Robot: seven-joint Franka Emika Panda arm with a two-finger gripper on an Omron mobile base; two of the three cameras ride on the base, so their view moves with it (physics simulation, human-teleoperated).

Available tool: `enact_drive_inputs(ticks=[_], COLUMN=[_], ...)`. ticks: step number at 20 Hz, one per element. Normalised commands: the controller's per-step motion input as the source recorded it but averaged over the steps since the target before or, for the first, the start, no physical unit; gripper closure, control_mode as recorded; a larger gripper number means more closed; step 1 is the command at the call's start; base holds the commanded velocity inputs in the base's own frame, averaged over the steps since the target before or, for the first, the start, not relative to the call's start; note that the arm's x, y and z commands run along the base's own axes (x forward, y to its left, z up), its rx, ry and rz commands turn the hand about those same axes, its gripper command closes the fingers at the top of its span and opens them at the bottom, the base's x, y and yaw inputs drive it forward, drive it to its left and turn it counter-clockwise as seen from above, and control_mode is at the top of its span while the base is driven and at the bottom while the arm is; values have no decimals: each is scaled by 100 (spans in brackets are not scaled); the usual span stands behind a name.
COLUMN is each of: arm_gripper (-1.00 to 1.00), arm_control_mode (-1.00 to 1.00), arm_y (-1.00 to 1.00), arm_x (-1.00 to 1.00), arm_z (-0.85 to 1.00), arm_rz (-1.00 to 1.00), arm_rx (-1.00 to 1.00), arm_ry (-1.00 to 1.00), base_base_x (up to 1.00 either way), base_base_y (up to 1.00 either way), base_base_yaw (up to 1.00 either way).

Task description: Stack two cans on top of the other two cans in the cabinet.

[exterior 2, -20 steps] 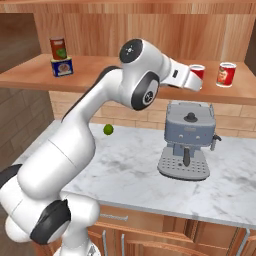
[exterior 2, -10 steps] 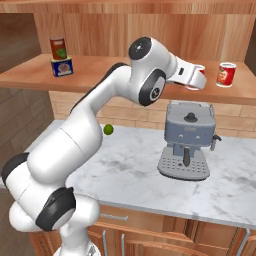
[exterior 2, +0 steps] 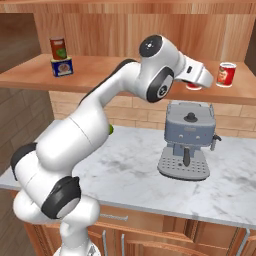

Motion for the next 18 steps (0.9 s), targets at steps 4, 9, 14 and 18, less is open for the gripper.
enact_drive_inputs(ticks=[4, 9, 14, 18], arm_gripper=[-100, -100, -100, -100], arm_control_mode=[-100, -100, -100, -100], arm_y=[-7, -5, -5, -4], arm_x=[14, 11, 10, 13], arm_z=[-3, -5, -9, -8], arm_rz=[0, 0, 0, 0], arm_rx=[3, 4, 3, 2], arm_ry=[0, 0, 0, 0], base_base_x=[0, 0, 0, 0], base_base_y=[0, 0, 0, 0], base_base_yaw=[0, 0, 0, 0])
